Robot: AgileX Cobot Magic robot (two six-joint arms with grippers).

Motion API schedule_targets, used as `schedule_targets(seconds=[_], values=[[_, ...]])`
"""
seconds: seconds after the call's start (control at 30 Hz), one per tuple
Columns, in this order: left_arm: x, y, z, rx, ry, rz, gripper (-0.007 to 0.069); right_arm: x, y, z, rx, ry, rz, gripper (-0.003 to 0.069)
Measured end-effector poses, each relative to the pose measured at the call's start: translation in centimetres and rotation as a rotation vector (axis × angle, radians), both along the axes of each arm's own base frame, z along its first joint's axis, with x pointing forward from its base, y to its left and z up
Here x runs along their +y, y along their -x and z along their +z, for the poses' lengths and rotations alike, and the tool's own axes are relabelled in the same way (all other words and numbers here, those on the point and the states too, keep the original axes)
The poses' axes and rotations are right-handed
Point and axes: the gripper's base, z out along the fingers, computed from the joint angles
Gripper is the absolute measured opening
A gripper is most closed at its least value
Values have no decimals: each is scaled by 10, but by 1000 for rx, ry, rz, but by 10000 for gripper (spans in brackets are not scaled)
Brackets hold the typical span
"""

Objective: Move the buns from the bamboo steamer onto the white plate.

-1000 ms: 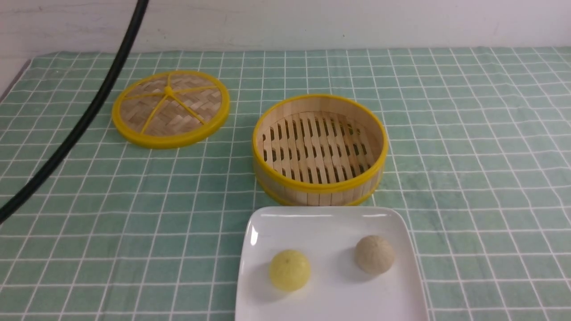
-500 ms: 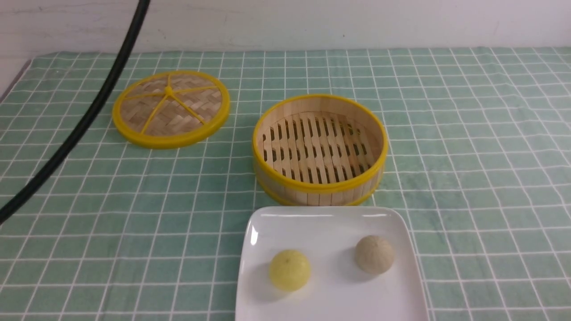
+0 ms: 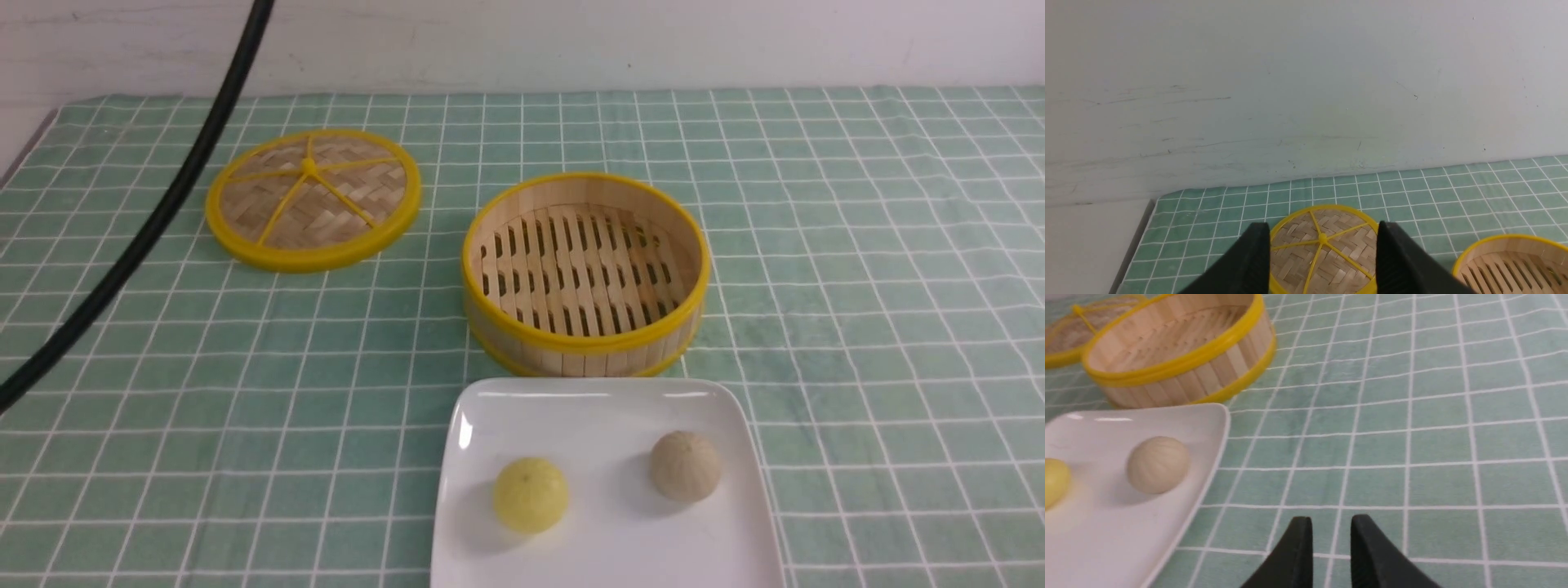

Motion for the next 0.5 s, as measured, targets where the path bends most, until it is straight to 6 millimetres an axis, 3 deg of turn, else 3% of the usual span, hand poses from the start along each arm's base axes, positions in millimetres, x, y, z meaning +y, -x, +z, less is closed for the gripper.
schedule_targets(seconds=[0.27, 0.5], values=[[1, 0, -1, 14, 1, 7, 375, 0, -5, -17, -38, 87, 8, 178], [1, 0, -2, 22, 0, 12, 375, 7, -4, -16, -20, -73, 34, 192]])
